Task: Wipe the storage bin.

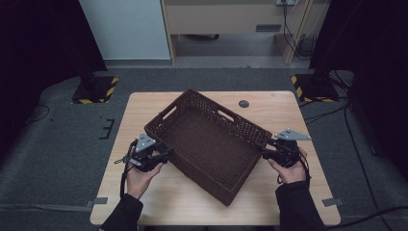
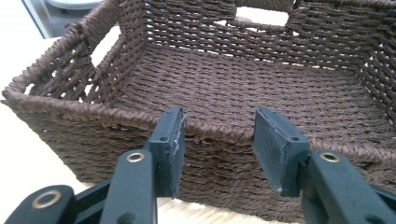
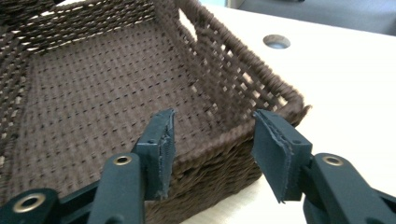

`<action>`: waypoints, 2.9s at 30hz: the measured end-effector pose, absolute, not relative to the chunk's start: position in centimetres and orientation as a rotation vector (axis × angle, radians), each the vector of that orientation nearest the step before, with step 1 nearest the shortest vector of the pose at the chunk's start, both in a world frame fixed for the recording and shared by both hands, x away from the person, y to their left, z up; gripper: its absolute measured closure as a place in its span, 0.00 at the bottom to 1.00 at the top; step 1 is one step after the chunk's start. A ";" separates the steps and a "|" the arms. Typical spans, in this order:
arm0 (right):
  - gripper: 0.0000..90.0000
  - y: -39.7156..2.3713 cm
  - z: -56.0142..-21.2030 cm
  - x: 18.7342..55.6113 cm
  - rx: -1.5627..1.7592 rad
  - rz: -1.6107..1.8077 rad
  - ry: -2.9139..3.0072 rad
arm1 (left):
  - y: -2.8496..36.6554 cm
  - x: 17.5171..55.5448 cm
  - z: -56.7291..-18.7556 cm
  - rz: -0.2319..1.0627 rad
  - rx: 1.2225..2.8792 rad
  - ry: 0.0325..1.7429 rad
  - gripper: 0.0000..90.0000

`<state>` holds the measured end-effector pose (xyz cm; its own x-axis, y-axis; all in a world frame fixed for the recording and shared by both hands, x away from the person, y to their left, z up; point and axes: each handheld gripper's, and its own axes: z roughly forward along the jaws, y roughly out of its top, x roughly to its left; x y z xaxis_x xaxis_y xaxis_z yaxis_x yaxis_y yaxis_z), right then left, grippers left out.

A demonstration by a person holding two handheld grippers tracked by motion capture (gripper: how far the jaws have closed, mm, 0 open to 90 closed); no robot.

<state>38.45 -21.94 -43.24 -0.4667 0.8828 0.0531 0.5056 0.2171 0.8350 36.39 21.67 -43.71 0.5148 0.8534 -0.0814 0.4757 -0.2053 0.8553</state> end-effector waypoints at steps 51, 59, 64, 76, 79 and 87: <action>0.74 -22.0 -43.6 39.1 1.178 1.146 2.130 | 20.1 37.1 -43.8 0.558 1.853 1.131 0.56; 0.90 -21.5 -44.3 39.4 1.146 1.146 2.187 | 20.3 37.2 -43.8 0.586 1.851 1.128 0.56; 0.88 -21.1 -44.2 38.0 1.143 1.170 2.232 | 19.9 36.4 -43.7 0.579 1.870 1.111 0.54; 0.85 -20.0 -44.1 39.6 1.100 1.242 2.233 | 20.5 37.7 -44.1 0.600 1.849 1.147 0.60; 0.87 -19.9 -44.1 39.5 1.095 1.242 2.236 | 20.4 37.4 -44.0 0.622 1.859 1.148 0.57; 0.85 -19.7 -43.8 37.8 1.065 1.252 2.286 | 20.0 36.6 -44.3 0.623 1.878 1.141 0.53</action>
<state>37.85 -19.74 -43.76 -0.6687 0.7405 0.0677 0.4560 0.3365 0.8239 36.60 19.98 -44.34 0.4643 0.8857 -0.0068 0.4730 -0.2415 0.8473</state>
